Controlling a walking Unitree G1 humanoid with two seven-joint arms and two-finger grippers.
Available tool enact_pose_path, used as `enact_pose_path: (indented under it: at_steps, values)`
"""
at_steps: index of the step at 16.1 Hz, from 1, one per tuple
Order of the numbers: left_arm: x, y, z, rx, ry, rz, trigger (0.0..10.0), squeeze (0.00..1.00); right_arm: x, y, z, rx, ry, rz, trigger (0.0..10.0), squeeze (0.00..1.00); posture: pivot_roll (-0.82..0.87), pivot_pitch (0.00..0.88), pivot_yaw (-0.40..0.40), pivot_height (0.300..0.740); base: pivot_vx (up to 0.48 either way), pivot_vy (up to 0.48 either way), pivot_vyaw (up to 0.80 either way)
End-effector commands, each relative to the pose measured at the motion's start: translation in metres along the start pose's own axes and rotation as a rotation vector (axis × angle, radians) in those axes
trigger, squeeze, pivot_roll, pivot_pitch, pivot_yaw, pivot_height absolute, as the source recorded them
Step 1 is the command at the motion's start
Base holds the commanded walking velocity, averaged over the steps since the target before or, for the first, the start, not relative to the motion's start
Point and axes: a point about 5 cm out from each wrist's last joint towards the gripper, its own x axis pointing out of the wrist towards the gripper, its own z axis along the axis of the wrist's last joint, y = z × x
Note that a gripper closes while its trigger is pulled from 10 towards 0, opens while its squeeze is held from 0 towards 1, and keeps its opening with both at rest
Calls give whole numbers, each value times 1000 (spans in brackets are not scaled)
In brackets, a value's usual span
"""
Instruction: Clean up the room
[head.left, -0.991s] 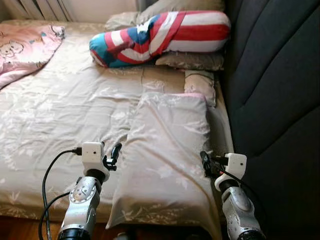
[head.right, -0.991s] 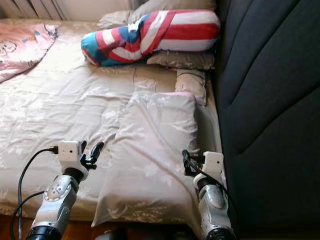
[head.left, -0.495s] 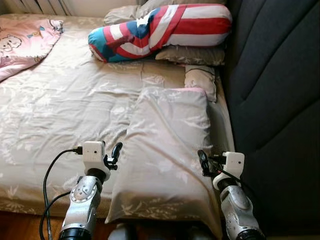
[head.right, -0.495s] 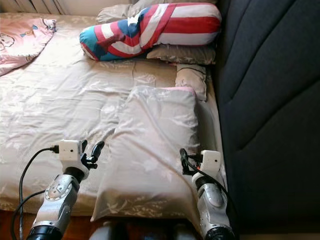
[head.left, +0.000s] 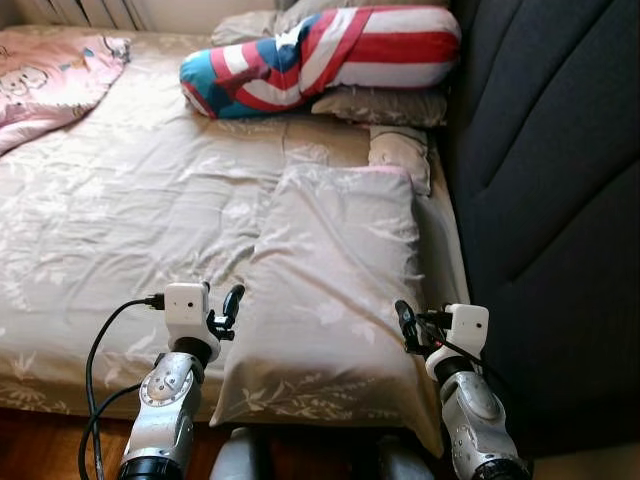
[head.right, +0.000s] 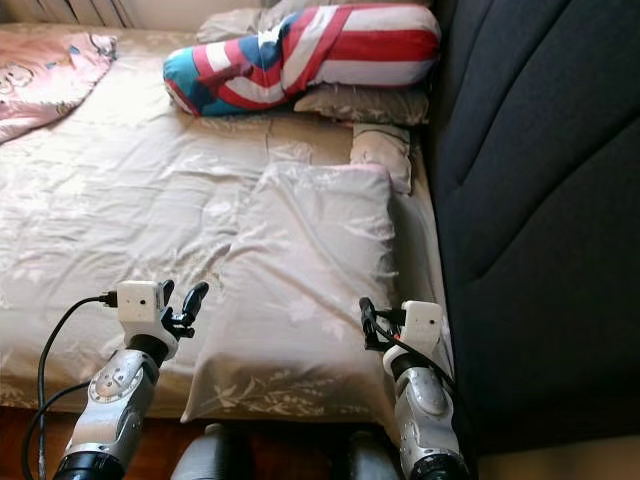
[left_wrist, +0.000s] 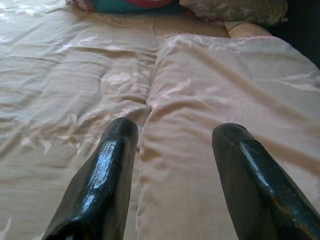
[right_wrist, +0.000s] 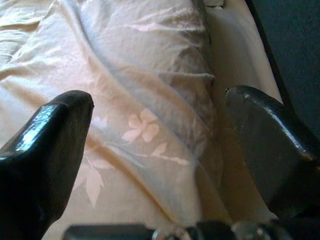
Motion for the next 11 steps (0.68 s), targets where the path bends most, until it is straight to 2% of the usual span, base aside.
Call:
enact_pose_path:
  at_steps: [1, 6, 8, 11]
  values:
    - [-3, 1, 0, -2, -5, 7, 10000, 0, -1, 1, -4, 5, 22, 7, 10000, 0, 45, 201, -49, 662, 0, 0, 0]
    - [-5, 0, -2, -5, 8, 0, 10000, 0, -1, 5, -9, 3, 67, 30, 10000, 0, 48, 214, -49, 662, 0, 0, 0]
    - [-6, 1, -3, -3, 9, 0, 10000, 0, -1, 6, -7, 9, 34, 34, 10000, 0, 49, 218, -50, 652, 0, 0, 0]
    - [-5, 2, -1, 1, 8, 3, 10000, 0, -1, 7, -7, 8, 38, 31, 10000, 0, 51, 221, -49, 652, 0, 0, 0]
